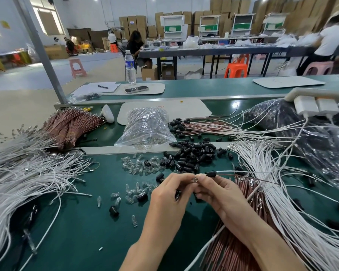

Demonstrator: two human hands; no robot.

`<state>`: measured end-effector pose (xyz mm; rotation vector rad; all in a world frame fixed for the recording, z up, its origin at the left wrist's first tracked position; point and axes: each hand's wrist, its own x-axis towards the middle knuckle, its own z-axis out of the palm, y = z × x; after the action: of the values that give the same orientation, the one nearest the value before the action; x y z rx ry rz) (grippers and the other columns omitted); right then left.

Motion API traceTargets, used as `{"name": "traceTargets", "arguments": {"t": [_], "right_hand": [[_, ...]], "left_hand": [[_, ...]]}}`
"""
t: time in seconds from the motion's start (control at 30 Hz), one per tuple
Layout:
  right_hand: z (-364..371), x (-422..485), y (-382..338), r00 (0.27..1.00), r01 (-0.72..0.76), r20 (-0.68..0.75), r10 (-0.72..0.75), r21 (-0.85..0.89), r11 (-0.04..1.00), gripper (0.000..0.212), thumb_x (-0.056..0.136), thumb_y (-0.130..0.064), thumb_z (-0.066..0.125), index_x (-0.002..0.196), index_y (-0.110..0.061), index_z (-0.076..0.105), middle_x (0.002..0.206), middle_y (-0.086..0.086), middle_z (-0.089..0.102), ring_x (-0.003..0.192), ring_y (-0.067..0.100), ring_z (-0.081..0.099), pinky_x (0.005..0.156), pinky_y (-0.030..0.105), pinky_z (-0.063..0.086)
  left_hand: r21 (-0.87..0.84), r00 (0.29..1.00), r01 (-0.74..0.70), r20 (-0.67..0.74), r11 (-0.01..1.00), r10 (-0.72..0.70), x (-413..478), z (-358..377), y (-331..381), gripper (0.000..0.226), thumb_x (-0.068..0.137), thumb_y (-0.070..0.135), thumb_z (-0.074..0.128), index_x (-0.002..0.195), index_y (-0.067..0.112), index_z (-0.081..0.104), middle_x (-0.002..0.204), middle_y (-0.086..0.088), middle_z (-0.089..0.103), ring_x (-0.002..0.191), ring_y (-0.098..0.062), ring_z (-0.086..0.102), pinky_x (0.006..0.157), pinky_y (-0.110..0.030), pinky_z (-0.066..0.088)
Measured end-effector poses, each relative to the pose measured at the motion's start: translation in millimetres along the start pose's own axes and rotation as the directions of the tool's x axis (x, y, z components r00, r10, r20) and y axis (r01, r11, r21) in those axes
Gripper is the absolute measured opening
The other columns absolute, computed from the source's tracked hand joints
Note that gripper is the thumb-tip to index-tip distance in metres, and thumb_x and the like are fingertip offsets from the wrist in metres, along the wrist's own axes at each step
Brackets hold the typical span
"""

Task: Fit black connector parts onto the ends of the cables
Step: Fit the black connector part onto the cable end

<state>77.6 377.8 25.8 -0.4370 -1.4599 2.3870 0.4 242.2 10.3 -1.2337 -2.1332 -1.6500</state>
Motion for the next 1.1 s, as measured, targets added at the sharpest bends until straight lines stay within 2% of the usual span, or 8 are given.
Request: {"name": "traceTargets", "arguments": {"t": [0.13, 0.37, 0.5, 0.63, 0.67, 0.8, 0.93, 1.1], "right_hand": [[3, -1, -1, 0.999, -0.045, 0.032, 0.043, 0.078, 0.996, 0.019, 0.075, -0.025, 0.078, 0.086, -0.01, 0.082, 0.086, 0.011, 0.075, 0.076, 0.015, 0.072, 0.067, 0.022, 0.058], [2, -4, -5, 0.987, -0.143, 0.087, 0.135, 0.105, 0.984, 0.014, 0.082, -0.023, 0.073, 0.086, -0.011, 0.08, 0.087, 0.012, 0.073, 0.076, 0.019, 0.071, 0.068, 0.026, 0.058], [5, -7, -8, 0.986, -0.139, 0.104, 0.132, 0.065, 0.988, 0.021, 0.078, -0.027, 0.076, 0.088, -0.01, 0.08, 0.088, 0.012, 0.073, 0.076, 0.019, 0.07, 0.067, 0.025, 0.059], [5, -8, -10, 0.996, -0.067, 0.068, 0.061, 0.093, 0.993, 0.047, 0.081, -0.036, 0.071, 0.117, -0.005, 0.07, 0.099, 0.014, 0.074, 0.08, 0.02, 0.07, 0.069, 0.027, 0.059], [4, -8, -12, 0.998, -0.049, 0.032, 0.046, 0.11, 0.993, 0.045, 0.084, -0.038, 0.069, 0.116, -0.006, 0.07, 0.1, 0.014, 0.073, 0.08, 0.02, 0.07, 0.069, 0.028, 0.059], [2, -7, -15, 0.998, -0.043, -0.046, 0.051, 0.153, 0.987, 0.021, 0.089, -0.029, 0.065, 0.088, -0.014, 0.08, 0.094, 0.014, 0.074, 0.073, 0.018, 0.07, 0.064, 0.026, 0.06], [2, -7, -14, 0.997, -0.051, -0.045, 0.058, 0.151, 0.987, 0.02, 0.08, -0.025, 0.07, 0.09, -0.012, 0.082, 0.089, 0.011, 0.075, 0.069, 0.014, 0.07, 0.063, 0.024, 0.059], [2, -5, -13, 0.998, -0.049, -0.031, 0.053, 0.115, 0.992, 0.022, 0.074, -0.033, 0.077, 0.082, -0.013, 0.081, 0.089, 0.011, 0.075, 0.068, 0.014, 0.069, 0.061, 0.024, 0.059]], "left_hand": [[0.025, 0.999, -0.019, -0.034, 1.0, 0.019, -1, 1, 1, 0.021, 0.092, 0.018, 0.072, 0.11, 0.028, 0.069, 0.101, 0.02, 0.069, 0.097, 0.0, 0.068, 0.082, -0.01, 0.05], [0.075, 0.996, -0.082, -0.021, 0.994, 0.084, -3, 0, 4, 0.02, 0.095, 0.018, 0.068, 0.112, 0.03, 0.066, 0.102, 0.02, 0.065, 0.095, -0.001, 0.067, 0.08, -0.013, 0.05], [0.119, 0.994, -0.102, -0.015, 0.988, 0.105, -3, -2, 5, 0.016, 0.098, 0.025, 0.064, 0.113, 0.03, 0.063, 0.104, 0.021, 0.062, 0.095, 0.001, 0.064, 0.08, -0.009, 0.047], [0.128, 0.994, -0.076, -0.067, 0.989, 0.085, -1, -5, 6, 0.015, 0.098, 0.037, 0.06, 0.11, 0.028, 0.063, 0.1, 0.02, 0.063, 0.093, 0.002, 0.063, 0.08, -0.01, 0.047], [0.136, 0.994, -0.065, -0.081, 0.988, 0.077, -1, -6, 6, 0.017, 0.098, 0.038, 0.057, 0.109, 0.027, 0.064, 0.098, 0.019, 0.063, 0.092, 0.002, 0.063, 0.08, -0.009, 0.047], [0.127, 0.993, -0.038, -0.103, 0.991, 0.052, -1, -7, 6, 0.013, 0.099, 0.038, 0.061, 0.107, 0.027, 0.064, 0.095, 0.019, 0.064, 0.09, 0.003, 0.063, 0.08, -0.007, 0.045], [0.097, 0.996, -0.031, -0.084, 0.995, 0.039, 0, -7, 8, 0.009, 0.097, 0.036, 0.059, 0.105, 0.032, 0.062, 0.094, 0.021, 0.064, 0.09, 0.002, 0.064, 0.079, -0.007, 0.045], [0.098, 0.997, -0.039, -0.064, 0.994, 0.045, 0, -7, 8, 0.007, 0.099, 0.033, 0.063, 0.106, 0.035, 0.061, 0.095, 0.019, 0.064, 0.09, 0.001, 0.064, 0.079, -0.01, 0.048]]}}
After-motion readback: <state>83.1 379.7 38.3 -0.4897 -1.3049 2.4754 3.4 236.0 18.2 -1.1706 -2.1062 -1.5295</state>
